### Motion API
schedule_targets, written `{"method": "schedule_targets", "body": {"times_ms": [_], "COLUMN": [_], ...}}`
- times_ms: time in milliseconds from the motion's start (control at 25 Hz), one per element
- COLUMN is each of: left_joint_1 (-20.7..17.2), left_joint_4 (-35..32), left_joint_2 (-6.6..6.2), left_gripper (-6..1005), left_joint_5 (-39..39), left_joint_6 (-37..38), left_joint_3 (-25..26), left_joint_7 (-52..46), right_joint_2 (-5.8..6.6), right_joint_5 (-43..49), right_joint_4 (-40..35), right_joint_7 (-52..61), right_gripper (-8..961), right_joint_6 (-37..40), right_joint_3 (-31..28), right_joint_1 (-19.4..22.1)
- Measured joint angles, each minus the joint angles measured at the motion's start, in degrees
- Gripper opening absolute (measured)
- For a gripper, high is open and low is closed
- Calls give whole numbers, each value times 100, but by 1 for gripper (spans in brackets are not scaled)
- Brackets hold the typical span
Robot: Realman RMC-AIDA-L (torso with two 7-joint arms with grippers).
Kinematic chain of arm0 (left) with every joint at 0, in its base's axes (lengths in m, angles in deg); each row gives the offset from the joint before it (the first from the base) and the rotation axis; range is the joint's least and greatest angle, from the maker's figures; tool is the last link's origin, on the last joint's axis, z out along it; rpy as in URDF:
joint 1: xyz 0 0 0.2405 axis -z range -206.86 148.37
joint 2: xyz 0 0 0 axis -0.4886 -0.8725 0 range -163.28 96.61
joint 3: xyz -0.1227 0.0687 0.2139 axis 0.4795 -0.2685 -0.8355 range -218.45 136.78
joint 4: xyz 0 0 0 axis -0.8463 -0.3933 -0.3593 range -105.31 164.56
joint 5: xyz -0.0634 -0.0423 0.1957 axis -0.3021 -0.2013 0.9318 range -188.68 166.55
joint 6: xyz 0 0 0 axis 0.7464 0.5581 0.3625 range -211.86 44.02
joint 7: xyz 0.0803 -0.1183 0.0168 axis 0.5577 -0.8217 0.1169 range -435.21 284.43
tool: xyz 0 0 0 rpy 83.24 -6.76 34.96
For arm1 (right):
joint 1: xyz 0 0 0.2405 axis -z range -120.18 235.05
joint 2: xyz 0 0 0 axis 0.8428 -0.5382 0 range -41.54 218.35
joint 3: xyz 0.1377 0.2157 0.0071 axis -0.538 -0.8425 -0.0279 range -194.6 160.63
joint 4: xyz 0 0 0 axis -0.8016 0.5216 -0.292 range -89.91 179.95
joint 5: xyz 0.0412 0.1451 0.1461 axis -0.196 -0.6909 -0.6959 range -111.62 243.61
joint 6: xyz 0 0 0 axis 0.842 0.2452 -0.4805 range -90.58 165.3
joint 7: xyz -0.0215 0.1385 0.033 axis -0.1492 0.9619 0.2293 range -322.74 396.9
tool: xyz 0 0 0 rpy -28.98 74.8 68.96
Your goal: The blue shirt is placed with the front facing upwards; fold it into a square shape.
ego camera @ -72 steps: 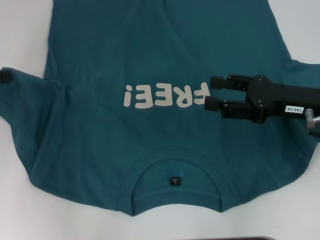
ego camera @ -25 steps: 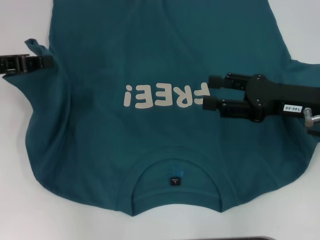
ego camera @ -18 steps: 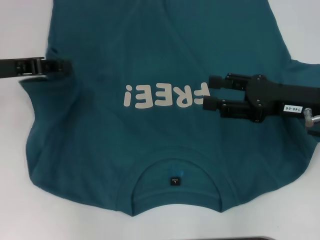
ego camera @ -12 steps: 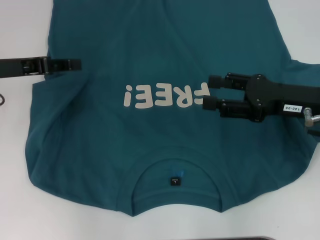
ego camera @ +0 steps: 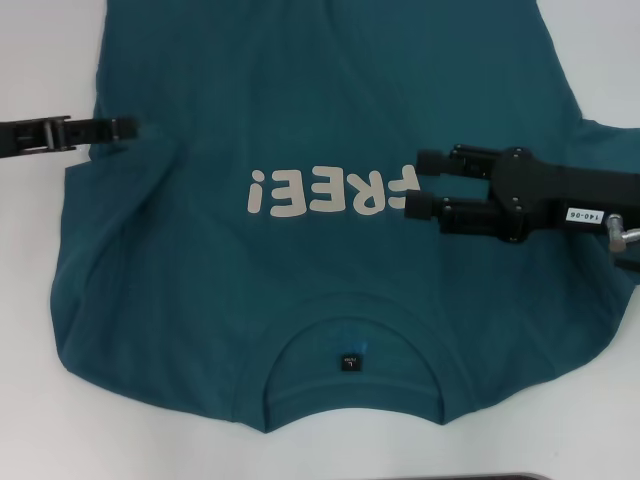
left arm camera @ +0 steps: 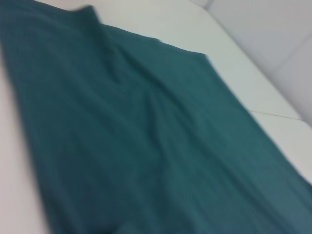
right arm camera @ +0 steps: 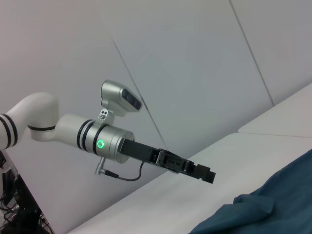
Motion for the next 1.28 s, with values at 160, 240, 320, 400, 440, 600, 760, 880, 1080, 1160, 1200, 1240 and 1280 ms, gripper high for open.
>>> {"method": "schedule_targets", "body": {"times_ms": [160, 240, 320, 400, 440, 600, 760, 880, 1080, 1160, 1200, 1240, 1280], "left_joint_1": [-133, -186, -205, -211, -207, -134, -75, -71, -61, -67, -70, -70, -69], "left_joint_4": [-113, -211, -281, -386, -453, -677, -785, -798, -804, -814, -823, -843, -870], "left_joint_2": [-62, -80, -87, -89, -88, -70, -55, -48, -42, -39, -40, -46, -54], "left_gripper": [692, 703, 708, 708, 708, 708, 709, 709, 709, 708, 707, 707, 706], "left_joint_5": [16, 20, 21, 21, 21, 21, 21, 21, 21, 21, 21, 21, 20], "left_joint_6": [-255, -396, -496, -630, -716, -973, -1295, -1506, -1765, -1855, -1881, -1893, -1905], "left_joint_3": [-12, -2, -10, -24, -28, -43, -152, -235, -356, -470, -511, -538, -558], "left_joint_7": [52, 114, 141, 200, 245, 423, 570, 642, 828, 880, 900, 925, 947], "right_joint_2": [-14, -15, -20, -23, -23, -25, -25, -25, -25, -24, -25, -24, -24], "right_joint_5": [-11, -14, -15, -15, -15, -13, -3, 1, 4, 4, 3, -3, -3], "right_joint_4": [0, 0, 0, 0, 0, 0, 0, 0, 0, 0, 0, 0, 0], "right_joint_7": [20, 40, 59, 68, 70, 81, 123, 163, 213, 217, 217, 219, 219], "right_gripper": [771, 771, 771, 771, 771, 770, 770, 770, 770, 770, 770, 770, 770], "right_joint_6": [11, 13, 19, 23, 24, 25, 24, 24, 23, 22, 22, 21, 21], "right_joint_3": [0, 0, 0, 0, 0, 0, 0, 0, 0, 0, 0, 0, 0], "right_joint_1": [-19, -29, -37, -39, -39, -39, -39, -39, -39, -39, -38, -38, -38]}}
